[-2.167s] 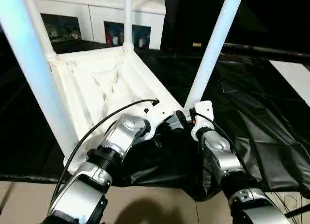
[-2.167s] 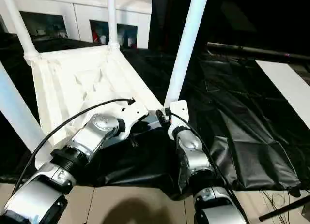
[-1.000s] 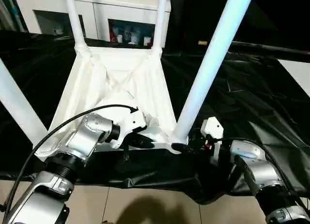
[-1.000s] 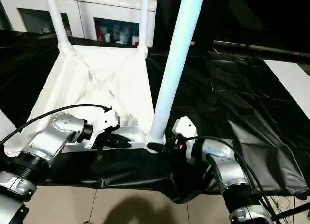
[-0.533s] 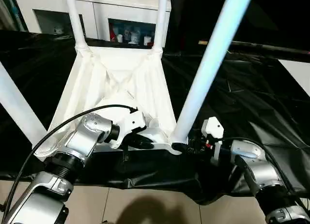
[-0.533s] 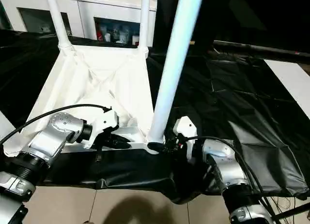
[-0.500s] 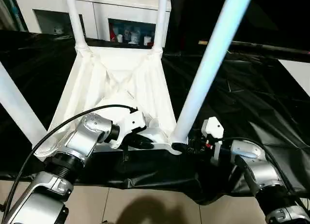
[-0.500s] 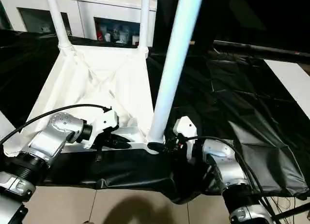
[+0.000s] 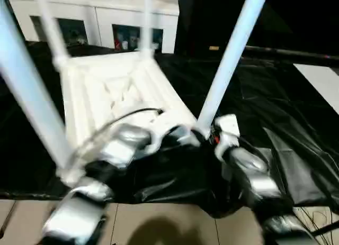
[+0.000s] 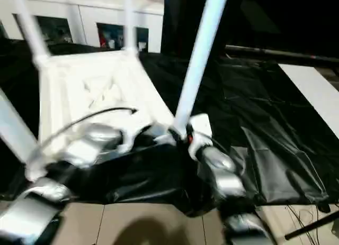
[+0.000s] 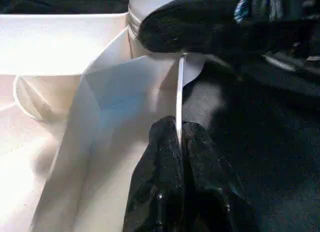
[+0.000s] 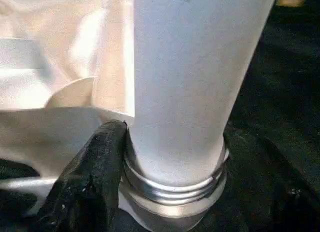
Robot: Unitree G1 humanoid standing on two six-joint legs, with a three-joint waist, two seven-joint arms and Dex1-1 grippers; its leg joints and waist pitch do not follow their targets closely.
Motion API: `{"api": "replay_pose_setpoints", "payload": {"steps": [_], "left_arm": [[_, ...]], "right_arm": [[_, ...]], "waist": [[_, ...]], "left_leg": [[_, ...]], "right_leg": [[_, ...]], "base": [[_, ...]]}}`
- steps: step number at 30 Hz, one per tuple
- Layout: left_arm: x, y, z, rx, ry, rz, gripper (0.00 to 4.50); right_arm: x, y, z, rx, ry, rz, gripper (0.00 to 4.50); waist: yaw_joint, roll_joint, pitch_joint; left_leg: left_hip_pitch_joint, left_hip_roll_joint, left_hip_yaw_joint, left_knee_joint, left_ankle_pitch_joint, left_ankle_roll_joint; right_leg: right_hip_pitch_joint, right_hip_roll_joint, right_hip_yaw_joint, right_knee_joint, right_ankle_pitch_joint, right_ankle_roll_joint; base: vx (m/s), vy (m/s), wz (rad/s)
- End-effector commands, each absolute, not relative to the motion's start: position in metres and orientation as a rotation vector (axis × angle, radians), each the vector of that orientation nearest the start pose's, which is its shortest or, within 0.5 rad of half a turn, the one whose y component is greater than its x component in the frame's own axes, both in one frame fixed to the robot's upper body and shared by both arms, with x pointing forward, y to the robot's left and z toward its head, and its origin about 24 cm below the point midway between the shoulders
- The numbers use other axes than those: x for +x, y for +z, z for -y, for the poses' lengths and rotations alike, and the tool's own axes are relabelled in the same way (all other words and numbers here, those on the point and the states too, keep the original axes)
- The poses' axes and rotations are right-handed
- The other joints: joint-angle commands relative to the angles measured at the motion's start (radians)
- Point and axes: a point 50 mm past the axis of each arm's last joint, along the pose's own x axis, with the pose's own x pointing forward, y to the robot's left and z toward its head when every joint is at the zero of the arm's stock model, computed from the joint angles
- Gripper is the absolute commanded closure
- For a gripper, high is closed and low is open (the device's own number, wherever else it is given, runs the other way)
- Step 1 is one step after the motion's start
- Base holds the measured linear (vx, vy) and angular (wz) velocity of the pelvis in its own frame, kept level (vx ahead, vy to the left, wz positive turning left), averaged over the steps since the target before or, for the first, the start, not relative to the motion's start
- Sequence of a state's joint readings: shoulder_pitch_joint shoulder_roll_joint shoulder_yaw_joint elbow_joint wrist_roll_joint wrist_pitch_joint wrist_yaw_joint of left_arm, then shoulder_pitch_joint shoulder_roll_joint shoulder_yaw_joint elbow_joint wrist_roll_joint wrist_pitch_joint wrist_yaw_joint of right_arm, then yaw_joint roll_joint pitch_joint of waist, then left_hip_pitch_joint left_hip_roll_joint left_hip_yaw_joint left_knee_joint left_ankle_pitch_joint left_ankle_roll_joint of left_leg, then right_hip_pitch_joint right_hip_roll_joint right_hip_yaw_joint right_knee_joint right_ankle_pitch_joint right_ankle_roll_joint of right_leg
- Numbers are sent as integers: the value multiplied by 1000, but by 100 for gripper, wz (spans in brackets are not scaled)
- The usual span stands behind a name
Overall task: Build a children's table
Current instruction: Rotate leg to tighten
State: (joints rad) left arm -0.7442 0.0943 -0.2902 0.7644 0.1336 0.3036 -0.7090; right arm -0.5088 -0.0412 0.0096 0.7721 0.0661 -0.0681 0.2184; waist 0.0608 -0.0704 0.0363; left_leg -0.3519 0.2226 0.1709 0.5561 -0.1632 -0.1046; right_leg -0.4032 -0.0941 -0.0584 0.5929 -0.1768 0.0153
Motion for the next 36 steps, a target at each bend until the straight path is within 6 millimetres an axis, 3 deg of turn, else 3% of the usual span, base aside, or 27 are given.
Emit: {"api": "replay_pose_setpoints", "payload": {"steps": [1,4,6,8,10,12,15,16,17,19,24,26,29,33,34,36], "left_arm": [[338,30,-59,352,-927,-536,450],[337,29,-58,358,-943,-535,450],[335,30,-61,367,-980,-527,450],[334,30,-64,370,-1003,-523,450],[333,30,-68,373,-1019,-523,450],[329,32,-78,373,-1085,-519,450],[326,32,-85,361,-1122,-531,450],[325,32,-87,362,-1137,-528,450],[322,34,-93,356,-1178,-534,450],[316,38,-102,340,-1252,-538,450],[302,45,-110,293,-1414,-526,450],[298,45,-115,297,-1442,-549,450],[297,44,-120,313,-1431,-560,450],[298,44,-124,322,-1415,-564,450],[299,45,-125,327,-1404,-561,450],[300,46,-126,327,-1397,-558,450]], "right_arm": [[327,5,100,-19,384,-262,183],[326,7,94,-7,435,-243,183],[323,11,95,32,524,-201,113],[322,13,100,36,545,-192,113],[322,14,105,37,557,-189,86],[322,17,124,20,601,-187,65],[317,18,132,-27,703,-196,65],[314,18,134,-45,745,-201,65],[306,17,139,-104,854,-210,65],[295,16,147,-182,964,-220,65],[291,21,152,-177,1011,-199,65],[290,23,151,-160,1033,-181,65],[289,26,149,-143,1067,-161,65],[288,28,145,-123,1093,-148,65],[288,28,144,-121,1107,-153,91],[288,27,143,-122,1116,-158,97]], "waist": [[4,-3,-45],[6,-4,-44],[8,-8,-45],[11,-11,-45],[12,-9,-46],[14,-8,-47],[16,-2,-47],[17,-5,-46],[19,3,-46],[24,4,-45],[21,2,-47],[25,2,-48],[28,1,-48],[29,-3,-48],[30,-4,-48],[31,-4,-47]], "left_leg": [[1,-6,2,-64,-392,4],[-5,-4,4,-67,-373,15],[-7,-4,5,-66,-368,24],[-10,-3,6,-65,-350,36],[-13,-1,6,-65,-321,38],[-15,0,7,-65,-303,43],[-10,3,10,-64,-300,44],[-12,4,10,-64,-293,45],[-11,4,9,-65,-293,47],[-10,7,11,-66,-297,48],[-9,8,10,-68,-301,43],[-2,9,13,-64,-300,43],[-4,9,15,-64,-265,49],[-6,7,15,-63,-257,49],[-6,7,15,-63,-259,49],[-6,7,15,-63,-259,47]], "right_leg": [[23,-36,21,-102,-510,-83],[27,-33,23,-94,-445,-101],[30,-35,24,-93,-438,-107],[32,-36,24,-92,-428,-110],[35,-38,25,-88,-401,-119],[40,-38,24,-84,-367,-135],[38,-37,25,-84,-344,-154],[40,-36,25,-81,-333,-160],[41,-35,25,-80,-323,-164],[42,-34,27,-78,-301,-172],[40,-35,28,-73,-294,-189],[36,-34,30,-70,-275,-200],[38,-30,30,-62,-205,-213],[42,-33,30,-62,-218,-203],[42,-34,30,-63,-224,-202],[41,-35,31,-64,-242,-196]], "base": [[0,0,0],[0,0,0],[0,0,0],[0,0,0],[0,0,0],[0,0,0],[0,0,0],[0,0,0],[0,0,0],[0,0,0],[0,0,0],[0,0,0],[0,0,0],[0,0,0],[0,0,0],[0,0,0]]}}
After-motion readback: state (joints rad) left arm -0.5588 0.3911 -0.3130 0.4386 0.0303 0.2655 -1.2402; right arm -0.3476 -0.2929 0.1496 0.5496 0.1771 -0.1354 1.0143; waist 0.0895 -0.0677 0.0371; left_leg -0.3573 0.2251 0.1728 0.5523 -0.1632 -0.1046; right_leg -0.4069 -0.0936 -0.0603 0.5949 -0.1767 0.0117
